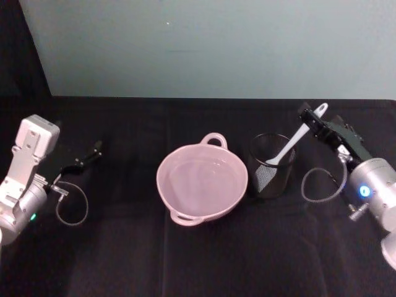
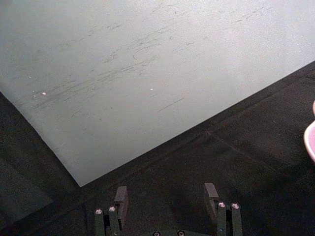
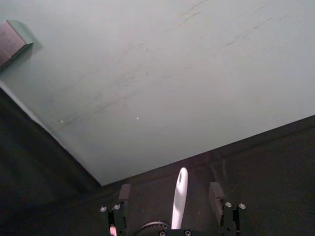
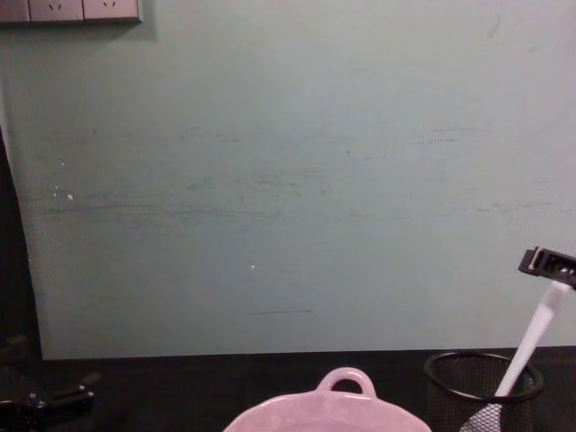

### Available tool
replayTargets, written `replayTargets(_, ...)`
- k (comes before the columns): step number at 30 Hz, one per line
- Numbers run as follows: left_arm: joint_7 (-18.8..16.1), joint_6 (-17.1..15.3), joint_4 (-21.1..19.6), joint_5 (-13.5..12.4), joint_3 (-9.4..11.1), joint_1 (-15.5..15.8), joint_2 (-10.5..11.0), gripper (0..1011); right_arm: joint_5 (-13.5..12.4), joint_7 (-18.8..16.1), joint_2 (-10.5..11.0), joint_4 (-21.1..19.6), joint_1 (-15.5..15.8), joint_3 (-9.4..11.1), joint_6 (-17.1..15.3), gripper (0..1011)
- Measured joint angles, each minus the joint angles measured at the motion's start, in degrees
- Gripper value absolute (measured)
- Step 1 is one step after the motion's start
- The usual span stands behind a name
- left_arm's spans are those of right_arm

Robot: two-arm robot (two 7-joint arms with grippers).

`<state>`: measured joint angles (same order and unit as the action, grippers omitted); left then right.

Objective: Use the one hand to pick up the spoon and stir the clear water in the bowl.

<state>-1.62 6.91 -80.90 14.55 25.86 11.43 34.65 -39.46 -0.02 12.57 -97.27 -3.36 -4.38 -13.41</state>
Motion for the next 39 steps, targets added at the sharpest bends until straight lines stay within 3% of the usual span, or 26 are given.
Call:
replayTargets(7,0.0,0.0,0.0,0.0,0.0,0.0,0.0,1011,-3.1,-2.1,4.5,-5.6,4.2,1.8,-3.1,1003)
replayTargets(10,0.0,0.0,0.0,0.0,0.0,0.0,0.0,1011,-4.7,-4.1,7.5,-8.5,7.1,3.2,-4.0,1002)
replayTargets(16,0.0,0.0,0.0,0.0,0.0,0.0,0.0,1011,-4.9,-8.5,12.1,-11.3,11.5,4.5,-2.2,1002)
replayTargets(20,0.0,0.0,0.0,0.0,0.0,0.0,0.0,1011,-2.2,-11.2,15.5,-12.5,14.9,5.0,2.0,1002)
replayTargets(24,0.0,0.0,0.0,0.0,0.0,0.0,0.0,1011,0.0,-11.9,17.1,-12.5,16.5,5.1,4.7,1002)
replayTargets(27,0.0,0.0,0.0,0.0,0.0,0.0,0.0,1011,3.0,-12.0,17.9,-11.6,17.7,4.8,7.3,1002)
replayTargets(34,0.0,0.0,0.0,0.0,0.0,0.0,0.0,1011,9.2,-11.7,17.3,-8.1,17.7,3.6,12.2,1003)
replayTargets(37,0.0,0.0,0.0,0.0,0.0,0.0,0.0,1011,13.4,-10.2,15.8,-5.5,17.1,2.8,16.3,1003)
replayTargets(39,0.0,0.0,0.0,0.0,0.0,0.0,0.0,1011,14.8,-9.7,15.3,-4.4,16.7,2.5,17.6,1002)
